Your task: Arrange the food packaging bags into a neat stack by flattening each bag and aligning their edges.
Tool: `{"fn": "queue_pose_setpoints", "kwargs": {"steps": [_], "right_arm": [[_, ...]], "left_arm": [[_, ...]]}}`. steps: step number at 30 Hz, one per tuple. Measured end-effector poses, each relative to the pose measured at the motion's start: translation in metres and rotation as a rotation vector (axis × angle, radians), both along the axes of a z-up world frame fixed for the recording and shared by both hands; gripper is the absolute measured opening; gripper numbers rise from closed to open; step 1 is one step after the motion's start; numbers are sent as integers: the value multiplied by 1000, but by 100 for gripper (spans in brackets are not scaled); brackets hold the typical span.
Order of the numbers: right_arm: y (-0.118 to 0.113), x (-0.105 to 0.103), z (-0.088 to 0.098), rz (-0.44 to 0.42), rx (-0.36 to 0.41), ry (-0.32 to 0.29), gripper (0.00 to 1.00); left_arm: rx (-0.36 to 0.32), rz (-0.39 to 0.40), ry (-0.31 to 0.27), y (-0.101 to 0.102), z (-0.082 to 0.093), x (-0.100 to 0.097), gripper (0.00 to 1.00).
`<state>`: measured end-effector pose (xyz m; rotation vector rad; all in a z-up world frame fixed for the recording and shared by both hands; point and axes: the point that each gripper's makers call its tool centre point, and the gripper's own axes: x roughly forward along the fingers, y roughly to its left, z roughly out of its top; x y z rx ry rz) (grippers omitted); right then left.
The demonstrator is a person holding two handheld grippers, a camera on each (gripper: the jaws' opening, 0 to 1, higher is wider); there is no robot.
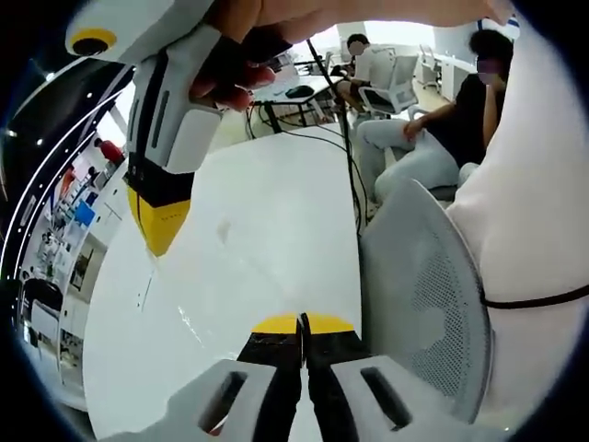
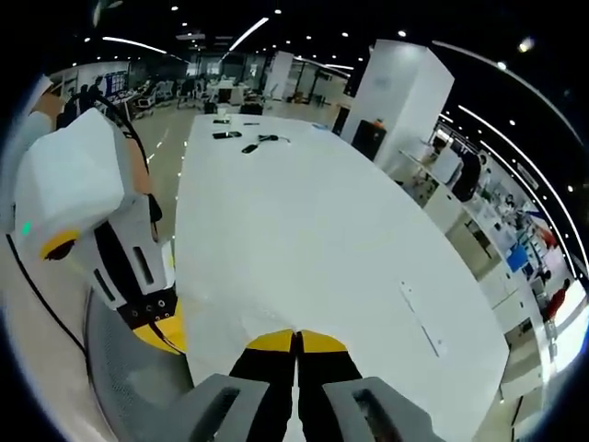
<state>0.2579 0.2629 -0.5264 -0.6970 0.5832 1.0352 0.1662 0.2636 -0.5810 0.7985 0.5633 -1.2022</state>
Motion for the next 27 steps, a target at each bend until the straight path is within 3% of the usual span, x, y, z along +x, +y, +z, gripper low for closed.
{"fn": "queue_pose_setpoints", "kwargs": {"steps": [27], "right_arm": [[1,5,7,-14,19,-27,0]], "left_arm": [[-32,33,4,0,5,6,0]]}}
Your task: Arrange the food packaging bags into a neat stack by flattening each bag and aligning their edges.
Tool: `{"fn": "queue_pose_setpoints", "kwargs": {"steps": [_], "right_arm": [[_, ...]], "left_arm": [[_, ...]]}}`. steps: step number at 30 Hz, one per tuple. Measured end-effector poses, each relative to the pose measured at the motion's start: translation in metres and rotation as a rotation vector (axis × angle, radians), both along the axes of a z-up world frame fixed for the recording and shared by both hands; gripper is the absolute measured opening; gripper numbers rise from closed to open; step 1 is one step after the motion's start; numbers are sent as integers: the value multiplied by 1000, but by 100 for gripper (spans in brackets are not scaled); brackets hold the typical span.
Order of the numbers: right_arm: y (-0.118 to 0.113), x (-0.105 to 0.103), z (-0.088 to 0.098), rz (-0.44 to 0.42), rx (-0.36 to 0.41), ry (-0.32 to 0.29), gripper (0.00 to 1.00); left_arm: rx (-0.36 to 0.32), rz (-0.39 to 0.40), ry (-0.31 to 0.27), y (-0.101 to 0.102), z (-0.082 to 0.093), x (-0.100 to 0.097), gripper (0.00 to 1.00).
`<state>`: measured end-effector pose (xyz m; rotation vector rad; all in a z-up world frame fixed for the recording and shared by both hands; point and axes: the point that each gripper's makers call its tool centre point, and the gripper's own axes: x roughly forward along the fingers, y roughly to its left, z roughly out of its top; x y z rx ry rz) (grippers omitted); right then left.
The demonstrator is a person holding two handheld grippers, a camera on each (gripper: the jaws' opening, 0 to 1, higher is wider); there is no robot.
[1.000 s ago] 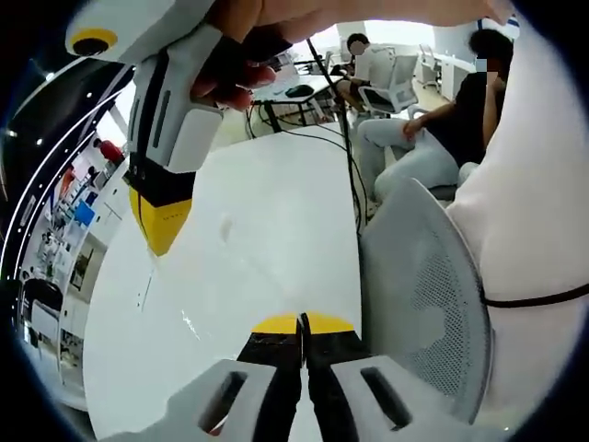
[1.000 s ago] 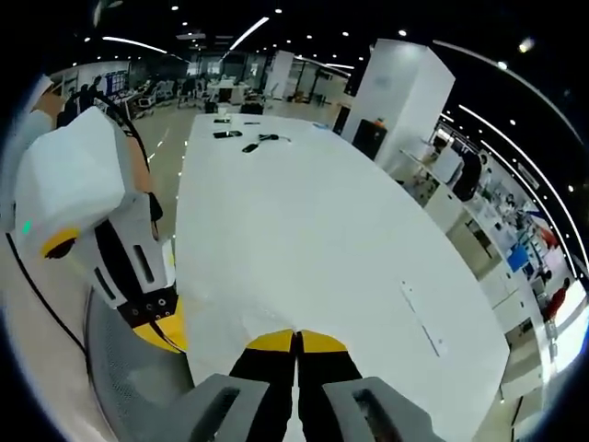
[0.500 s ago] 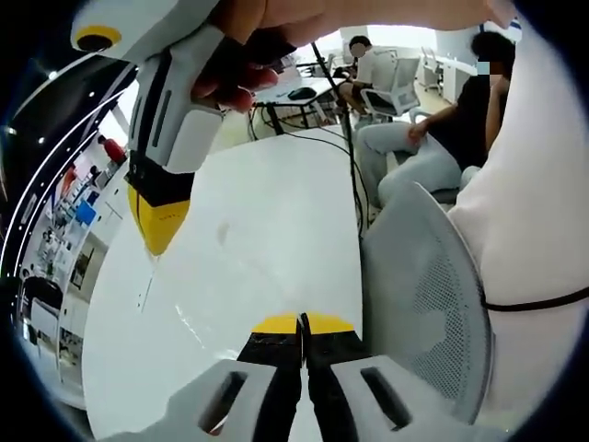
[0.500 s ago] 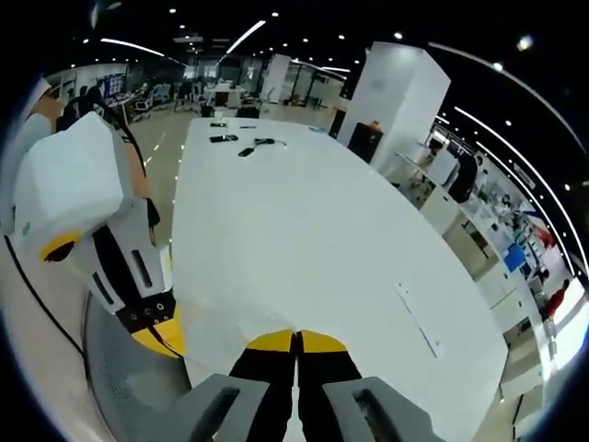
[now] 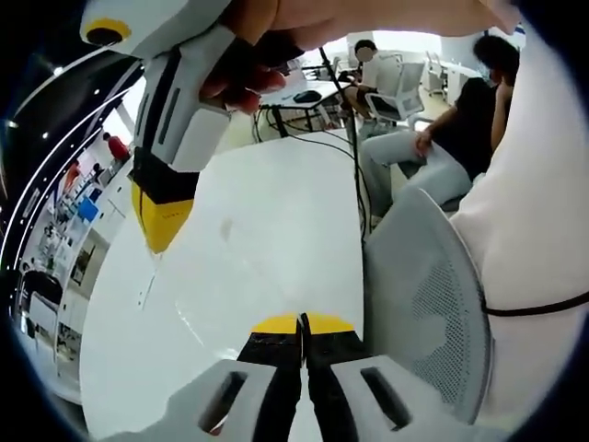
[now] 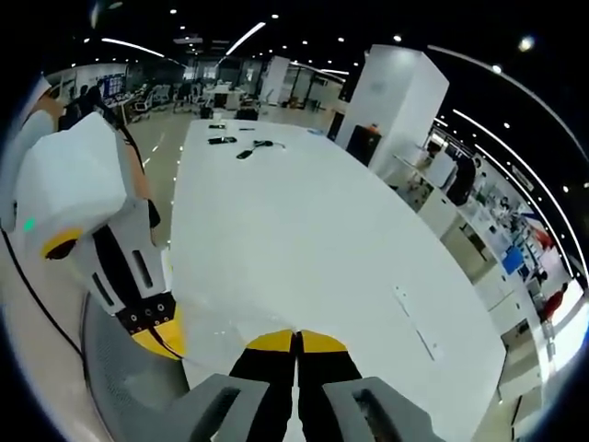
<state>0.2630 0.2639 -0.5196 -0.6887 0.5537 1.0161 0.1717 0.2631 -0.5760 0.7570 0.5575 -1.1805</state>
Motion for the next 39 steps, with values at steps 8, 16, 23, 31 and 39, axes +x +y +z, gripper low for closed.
{"fn": "queue_pose_setpoints", "kwargs": {"steps": [8,16,23,31,39], "right_arm": [[3,-2,1,16,-8,-6,0],[6,-6,1,33,-19,-16,0],[8,-10,1,38,-19,-19,0],[5,-5,3,26,-17,-30,0],[4,-8,0,33,-29,-19,0]], "left_arm": [[-2,20,-9,3,2,2,0],[-8,37,-35,5,6,8,0],[-19,53,-52,6,9,11,0],[-10,27,-8,4,5,0,0],[-35,38,-15,2,8,3,0]]}}
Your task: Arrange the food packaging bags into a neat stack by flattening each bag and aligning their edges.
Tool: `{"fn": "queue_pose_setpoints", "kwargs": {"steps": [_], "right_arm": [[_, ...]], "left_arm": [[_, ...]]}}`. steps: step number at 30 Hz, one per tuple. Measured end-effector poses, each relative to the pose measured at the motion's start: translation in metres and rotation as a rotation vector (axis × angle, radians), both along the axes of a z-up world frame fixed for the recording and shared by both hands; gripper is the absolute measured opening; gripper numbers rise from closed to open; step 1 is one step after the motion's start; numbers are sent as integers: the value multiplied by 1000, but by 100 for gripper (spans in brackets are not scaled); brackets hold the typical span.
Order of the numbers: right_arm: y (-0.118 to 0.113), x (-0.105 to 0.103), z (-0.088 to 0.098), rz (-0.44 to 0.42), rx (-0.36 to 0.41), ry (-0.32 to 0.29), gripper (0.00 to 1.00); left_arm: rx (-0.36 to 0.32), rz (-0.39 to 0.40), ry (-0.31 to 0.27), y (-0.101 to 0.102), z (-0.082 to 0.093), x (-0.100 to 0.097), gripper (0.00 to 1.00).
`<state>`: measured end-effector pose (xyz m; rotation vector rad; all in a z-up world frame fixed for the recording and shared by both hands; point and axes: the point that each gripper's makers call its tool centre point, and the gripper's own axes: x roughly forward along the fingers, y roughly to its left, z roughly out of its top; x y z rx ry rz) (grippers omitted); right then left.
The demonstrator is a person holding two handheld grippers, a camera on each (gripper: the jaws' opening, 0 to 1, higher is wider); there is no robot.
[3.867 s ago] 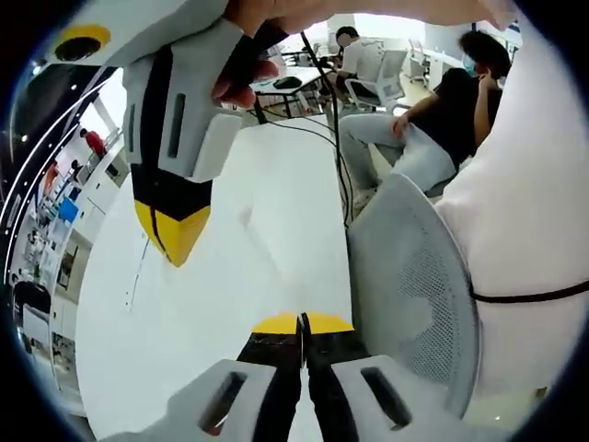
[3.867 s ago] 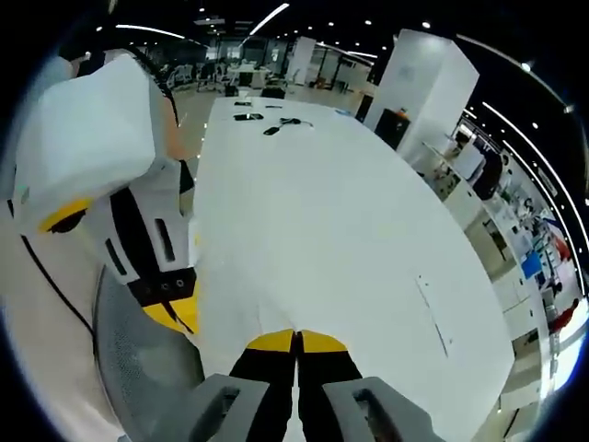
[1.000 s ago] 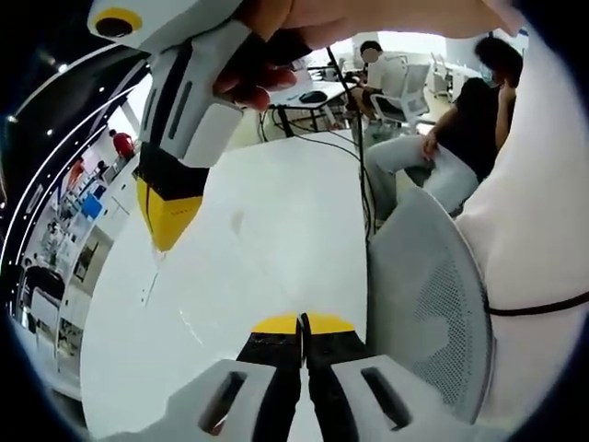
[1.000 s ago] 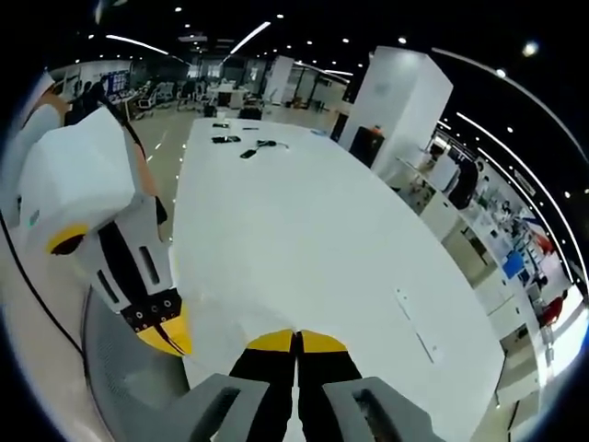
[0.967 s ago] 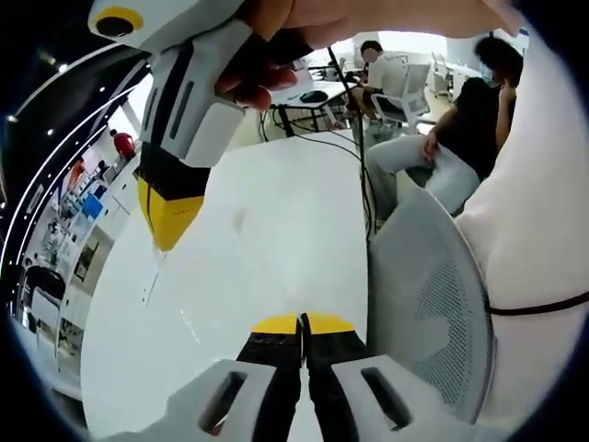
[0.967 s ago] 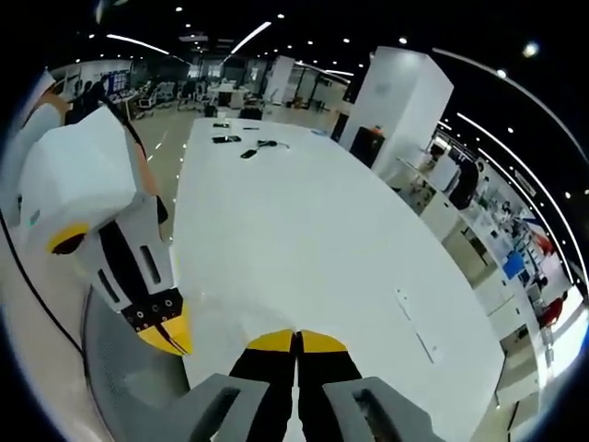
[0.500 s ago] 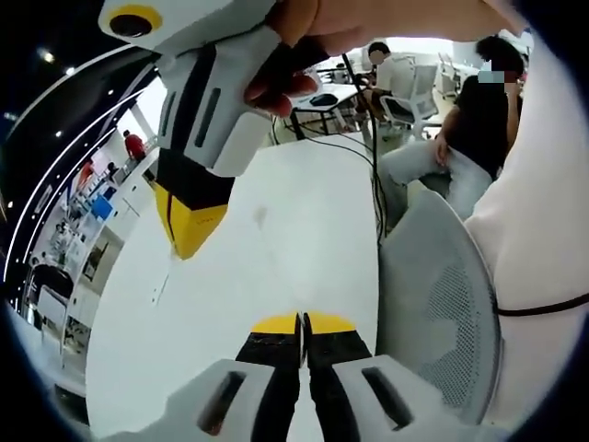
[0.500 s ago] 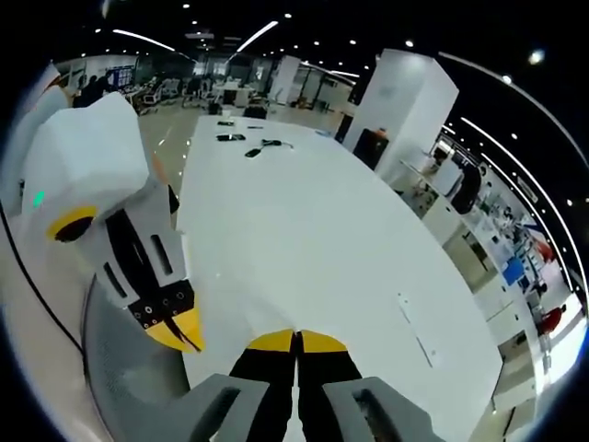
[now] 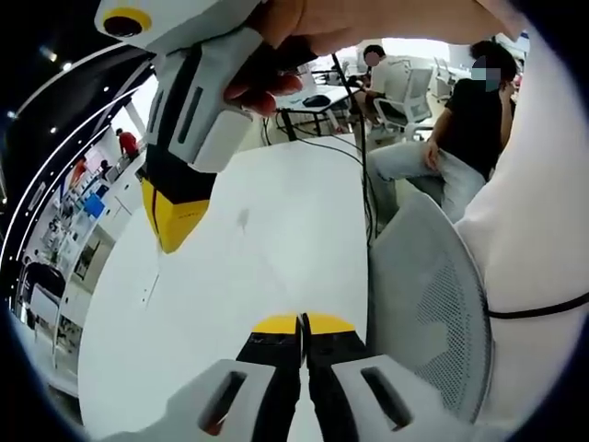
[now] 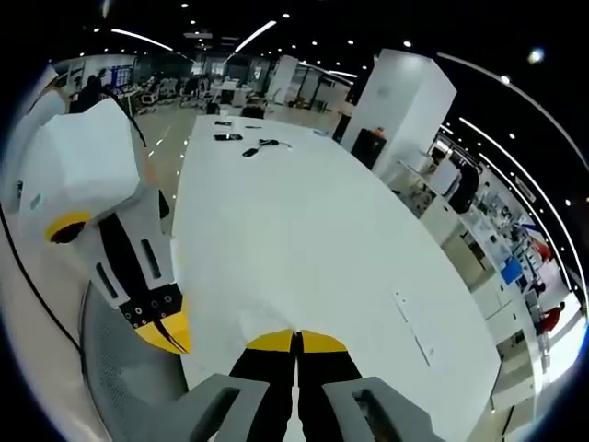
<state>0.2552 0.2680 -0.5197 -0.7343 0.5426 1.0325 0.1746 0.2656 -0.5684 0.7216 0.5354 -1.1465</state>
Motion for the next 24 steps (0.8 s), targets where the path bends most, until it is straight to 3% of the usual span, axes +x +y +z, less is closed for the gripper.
{"fn": "queue_pose_setpoints", "kwargs": {"steps": [24], "right_arm": [[2,2,4,37,-30,-40,0]], "left_arm": [[-158,105,-47,4,36,28,4]]}}
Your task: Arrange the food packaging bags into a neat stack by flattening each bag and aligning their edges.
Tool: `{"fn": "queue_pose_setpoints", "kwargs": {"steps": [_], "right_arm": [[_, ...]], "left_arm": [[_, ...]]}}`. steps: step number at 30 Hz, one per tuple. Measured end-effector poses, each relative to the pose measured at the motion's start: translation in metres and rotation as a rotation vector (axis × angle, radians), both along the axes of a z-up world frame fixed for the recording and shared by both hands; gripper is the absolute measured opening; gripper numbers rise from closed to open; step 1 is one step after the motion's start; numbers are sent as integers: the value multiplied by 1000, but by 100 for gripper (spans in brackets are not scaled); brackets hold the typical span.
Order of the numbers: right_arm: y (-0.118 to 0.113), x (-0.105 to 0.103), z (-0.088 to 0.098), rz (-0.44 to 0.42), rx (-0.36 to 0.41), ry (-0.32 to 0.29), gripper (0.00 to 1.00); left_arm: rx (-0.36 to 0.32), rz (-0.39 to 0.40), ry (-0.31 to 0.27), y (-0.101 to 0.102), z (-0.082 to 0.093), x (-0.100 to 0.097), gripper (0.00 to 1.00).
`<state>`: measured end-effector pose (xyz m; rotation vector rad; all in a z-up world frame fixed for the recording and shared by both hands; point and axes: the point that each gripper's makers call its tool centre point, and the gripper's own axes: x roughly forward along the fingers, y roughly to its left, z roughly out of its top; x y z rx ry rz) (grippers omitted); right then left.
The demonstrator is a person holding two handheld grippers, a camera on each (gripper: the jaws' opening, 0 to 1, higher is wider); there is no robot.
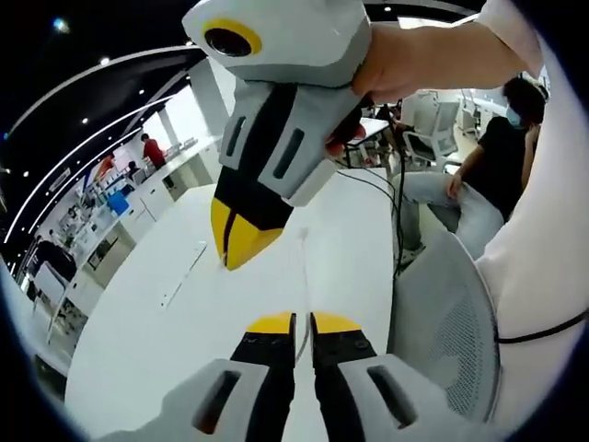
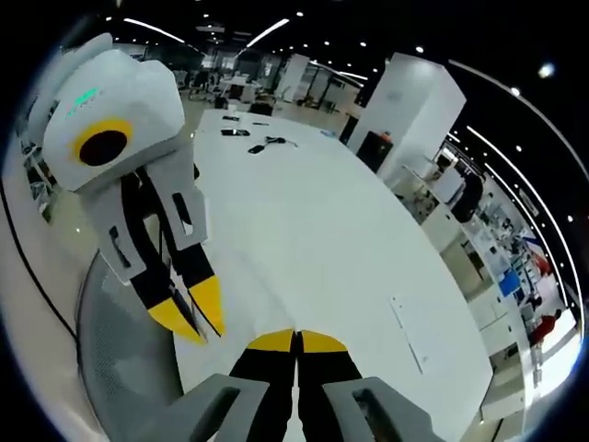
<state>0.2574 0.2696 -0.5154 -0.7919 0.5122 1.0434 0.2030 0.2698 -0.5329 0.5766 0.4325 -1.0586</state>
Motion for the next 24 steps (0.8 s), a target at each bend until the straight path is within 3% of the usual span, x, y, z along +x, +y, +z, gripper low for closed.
{"fn": "queue_pose_setpoints", "kwargs": {"steps": [13,24], "right_arm": [[-10,13,6,-8,-14,-22,0],[-18,20,8,-12,-30,-45,0]], "left_arm": [[-158,68,19,6,24,6,3],[-226,165,54,27,21,14,7]]}}
